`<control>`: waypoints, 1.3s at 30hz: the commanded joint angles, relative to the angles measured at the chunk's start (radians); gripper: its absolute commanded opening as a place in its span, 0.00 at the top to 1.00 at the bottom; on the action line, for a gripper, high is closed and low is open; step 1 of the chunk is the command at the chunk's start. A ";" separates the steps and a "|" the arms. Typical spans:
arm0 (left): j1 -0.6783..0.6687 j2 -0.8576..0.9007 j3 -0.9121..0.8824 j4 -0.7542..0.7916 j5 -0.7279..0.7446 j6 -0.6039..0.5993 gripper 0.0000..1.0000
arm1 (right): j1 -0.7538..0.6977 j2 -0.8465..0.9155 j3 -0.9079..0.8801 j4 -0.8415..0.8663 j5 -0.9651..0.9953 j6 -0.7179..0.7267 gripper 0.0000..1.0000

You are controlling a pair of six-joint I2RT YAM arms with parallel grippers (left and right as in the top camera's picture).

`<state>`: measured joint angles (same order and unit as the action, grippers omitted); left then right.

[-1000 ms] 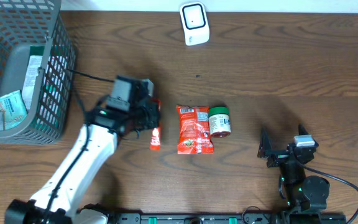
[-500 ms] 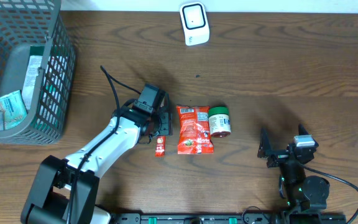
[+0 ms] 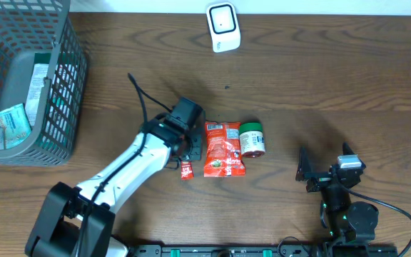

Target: Scan the item barcode

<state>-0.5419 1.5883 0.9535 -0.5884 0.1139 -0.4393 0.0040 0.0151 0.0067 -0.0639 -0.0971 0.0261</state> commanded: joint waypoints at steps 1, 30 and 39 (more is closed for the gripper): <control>-0.025 -0.013 -0.029 -0.002 -0.082 -0.056 0.92 | -0.010 -0.003 -0.001 -0.004 0.002 0.003 0.01; -0.032 0.148 0.006 0.045 -0.253 -0.071 0.91 | -0.010 -0.003 -0.001 -0.004 0.002 0.003 0.01; 0.051 0.068 0.252 -0.145 -0.257 0.085 0.63 | -0.010 -0.003 -0.001 -0.004 0.002 0.003 0.01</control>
<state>-0.5484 1.7256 1.0634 -0.6617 -0.1318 -0.4370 0.0040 0.0151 0.0067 -0.0643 -0.0971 0.0261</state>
